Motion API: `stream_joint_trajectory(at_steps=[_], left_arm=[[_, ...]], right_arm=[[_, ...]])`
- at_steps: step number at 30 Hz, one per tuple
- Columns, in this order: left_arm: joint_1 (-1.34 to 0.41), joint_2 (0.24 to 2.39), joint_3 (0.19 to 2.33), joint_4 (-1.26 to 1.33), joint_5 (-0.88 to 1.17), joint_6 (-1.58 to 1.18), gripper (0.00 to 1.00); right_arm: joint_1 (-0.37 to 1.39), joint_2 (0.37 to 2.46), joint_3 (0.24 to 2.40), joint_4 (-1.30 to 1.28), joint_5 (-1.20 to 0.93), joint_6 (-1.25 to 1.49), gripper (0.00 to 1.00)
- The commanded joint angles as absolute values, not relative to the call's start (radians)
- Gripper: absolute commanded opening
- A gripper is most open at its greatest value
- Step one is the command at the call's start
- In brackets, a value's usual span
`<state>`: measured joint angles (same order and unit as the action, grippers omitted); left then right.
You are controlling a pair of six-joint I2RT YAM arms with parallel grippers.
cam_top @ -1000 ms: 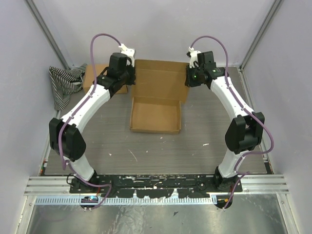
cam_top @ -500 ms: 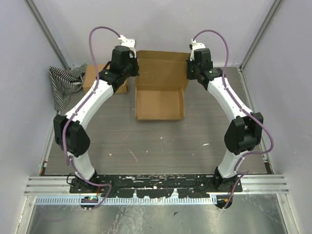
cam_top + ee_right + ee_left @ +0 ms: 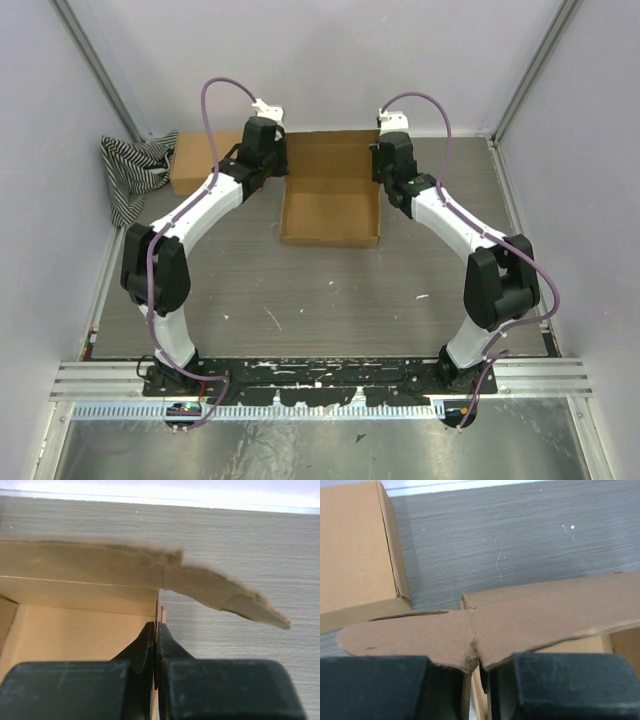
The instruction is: Fold the paper box
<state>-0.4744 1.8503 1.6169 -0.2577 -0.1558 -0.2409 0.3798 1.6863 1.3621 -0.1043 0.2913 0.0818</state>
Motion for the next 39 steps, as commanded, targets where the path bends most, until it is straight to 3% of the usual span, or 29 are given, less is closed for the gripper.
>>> stream_joint_trajectory(at_steps=[1, 7, 15, 26, 34, 36, 39], left_arm=[[-0.493, 1.808, 1.566, -0.181, -0.131, -0.267, 0.22], [-0.496, 1.772, 1.518, -0.194, -0.128, -0.278, 0.28], [-0.504, 1.713, 1.482, -0.303, -0.150, -0.298, 0.52], [-0.526, 1.497, 1.264, -0.313, -0.140, -0.331, 0.57], [-0.560, 1.201, 1.106, -0.365, -0.137, -0.382, 0.61], [-0.569, 1.115, 1.056, -0.377, -0.147, -0.404, 0.62], [-0.574, 1.026, 1.023, -0.399, -0.179, -0.428, 0.63]], right_arm=[[0.439, 1.607, 1.299, 0.114, 0.340, 0.084, 0.02], [0.466, 1.579, 1.217, 0.137, 0.396, 0.095, 0.02], [0.493, 1.508, 1.134, 0.037, 0.384, 0.148, 0.04], [0.537, 1.434, 0.979, 0.020, 0.446, 0.212, 0.05], [0.607, 1.440, 0.893, 0.049, 0.534, 0.252, 0.05], [0.616, 1.438, 0.883, 0.025, 0.530, 0.265, 0.08], [0.616, 1.425, 0.884, -0.071, 0.443, 0.269, 0.26]])
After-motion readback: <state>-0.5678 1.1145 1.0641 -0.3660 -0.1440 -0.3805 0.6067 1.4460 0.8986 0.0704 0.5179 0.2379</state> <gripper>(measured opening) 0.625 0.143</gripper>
